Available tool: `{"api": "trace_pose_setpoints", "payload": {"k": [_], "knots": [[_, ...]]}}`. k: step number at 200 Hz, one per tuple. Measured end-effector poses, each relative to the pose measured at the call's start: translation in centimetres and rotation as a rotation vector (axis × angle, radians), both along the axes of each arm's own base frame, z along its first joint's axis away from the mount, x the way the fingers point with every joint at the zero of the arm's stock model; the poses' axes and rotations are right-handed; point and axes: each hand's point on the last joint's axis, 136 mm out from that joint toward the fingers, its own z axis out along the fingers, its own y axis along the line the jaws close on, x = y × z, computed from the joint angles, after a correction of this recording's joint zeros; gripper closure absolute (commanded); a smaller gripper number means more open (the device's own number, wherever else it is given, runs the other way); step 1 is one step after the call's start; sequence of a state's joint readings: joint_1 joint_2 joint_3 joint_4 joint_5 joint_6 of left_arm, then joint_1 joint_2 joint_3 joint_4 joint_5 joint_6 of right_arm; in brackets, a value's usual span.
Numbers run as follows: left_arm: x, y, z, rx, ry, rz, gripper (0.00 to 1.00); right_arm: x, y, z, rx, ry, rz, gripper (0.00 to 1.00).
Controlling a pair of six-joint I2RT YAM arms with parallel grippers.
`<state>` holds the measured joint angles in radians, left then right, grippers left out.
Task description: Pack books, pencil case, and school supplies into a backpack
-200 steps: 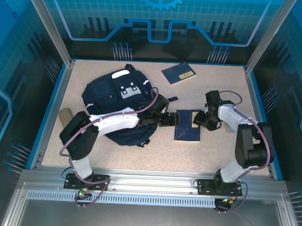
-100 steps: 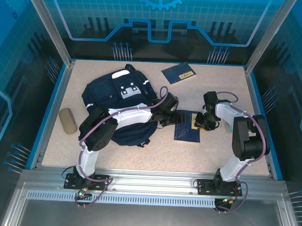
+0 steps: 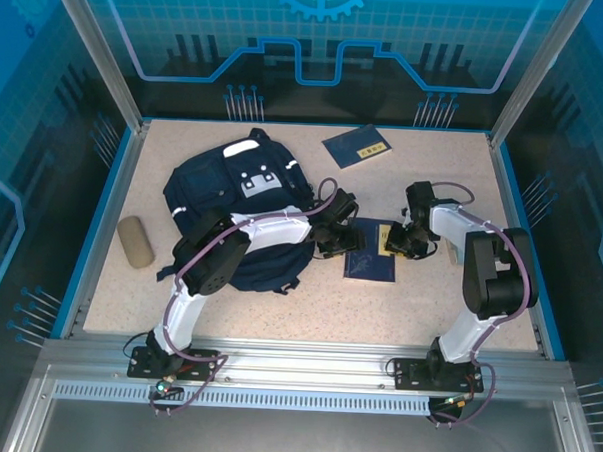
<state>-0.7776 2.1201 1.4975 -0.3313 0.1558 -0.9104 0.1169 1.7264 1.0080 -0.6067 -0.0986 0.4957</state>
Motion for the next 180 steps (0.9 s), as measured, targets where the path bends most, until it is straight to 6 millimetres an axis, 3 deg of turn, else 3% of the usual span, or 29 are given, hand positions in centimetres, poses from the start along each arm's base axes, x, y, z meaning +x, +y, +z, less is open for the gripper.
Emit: {"api": "trace_pose_setpoints", "payload": {"k": [52,110,149,180], "knots": [[0.0,-0.2,-0.4,-0.01,0.034,-0.01,0.47,0.0,0.3,0.0,0.01,-0.002,0.008,0.78],[0.1,-0.3,-0.4,-0.048,0.071,-0.016,0.34,0.0,0.5,0.0,0.013,-0.004,0.021,0.78],[-0.2,-0.8,0.0,-0.098,0.102,-0.042,0.33,0.0,0.5,0.0,0.013,-0.005,0.027,0.78],[-0.3,-1.4,0.7,-0.17,0.123,-0.079,0.43,0.2,0.4,0.0,0.008,-0.005,0.029,0.78]]}}
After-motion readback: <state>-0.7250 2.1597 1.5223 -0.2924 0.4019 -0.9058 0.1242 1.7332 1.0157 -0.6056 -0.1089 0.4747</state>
